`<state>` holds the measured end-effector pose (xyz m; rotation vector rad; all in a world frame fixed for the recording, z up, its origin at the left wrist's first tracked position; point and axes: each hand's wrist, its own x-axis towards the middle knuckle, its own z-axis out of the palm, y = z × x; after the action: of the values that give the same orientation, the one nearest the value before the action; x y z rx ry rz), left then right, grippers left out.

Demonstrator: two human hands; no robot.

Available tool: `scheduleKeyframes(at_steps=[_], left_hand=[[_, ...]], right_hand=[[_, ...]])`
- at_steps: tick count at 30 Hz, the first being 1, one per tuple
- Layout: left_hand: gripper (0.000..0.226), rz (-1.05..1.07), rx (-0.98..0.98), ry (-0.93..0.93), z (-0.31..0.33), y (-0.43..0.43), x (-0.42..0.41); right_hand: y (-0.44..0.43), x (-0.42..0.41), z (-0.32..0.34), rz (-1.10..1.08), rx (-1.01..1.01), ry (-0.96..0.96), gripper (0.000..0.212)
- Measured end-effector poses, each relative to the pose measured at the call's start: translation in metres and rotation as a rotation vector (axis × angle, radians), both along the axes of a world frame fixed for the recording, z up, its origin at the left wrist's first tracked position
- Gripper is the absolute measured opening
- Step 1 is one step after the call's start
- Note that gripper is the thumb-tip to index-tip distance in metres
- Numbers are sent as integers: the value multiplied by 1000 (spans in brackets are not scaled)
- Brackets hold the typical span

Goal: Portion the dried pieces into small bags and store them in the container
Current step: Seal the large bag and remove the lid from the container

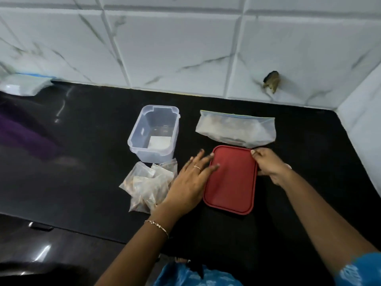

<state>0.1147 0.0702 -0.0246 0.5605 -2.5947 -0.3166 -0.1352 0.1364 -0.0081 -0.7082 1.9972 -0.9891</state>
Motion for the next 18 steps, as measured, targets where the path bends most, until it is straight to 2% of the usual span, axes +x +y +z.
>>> scheduleKeyframes(at_steps=[3,6,7,9,12,13,15,17,18], left_hand=[[55,-76,154,-237,-13,11,-13],[55,-24,263,-448,-15,17,-20],[58,-6,257,-453,-13,18,-22],[71,45,309,-350,-4,15,-30],[64,148,560,-94,7,-3,-56],[58,218,717,14,15,-11,-68],[33,421,1253,282,34,-28,-92],[10,480,1819,531,52,-41,-118],[10,486,1960,592,59,-45,-128]], right_hand=[[14,-5,-13,61,77,299,23],[22,-6,-11,144,131,566,24],[22,-8,-8,140,116,648,24],[17,-13,-2,79,65,774,21],[-2,-28,9,3,-12,861,22],[-10,-34,13,-10,-30,881,24],[-29,-45,21,15,-51,938,28],[-50,-59,22,101,-31,984,32],[-61,-65,22,159,-5,987,35]])
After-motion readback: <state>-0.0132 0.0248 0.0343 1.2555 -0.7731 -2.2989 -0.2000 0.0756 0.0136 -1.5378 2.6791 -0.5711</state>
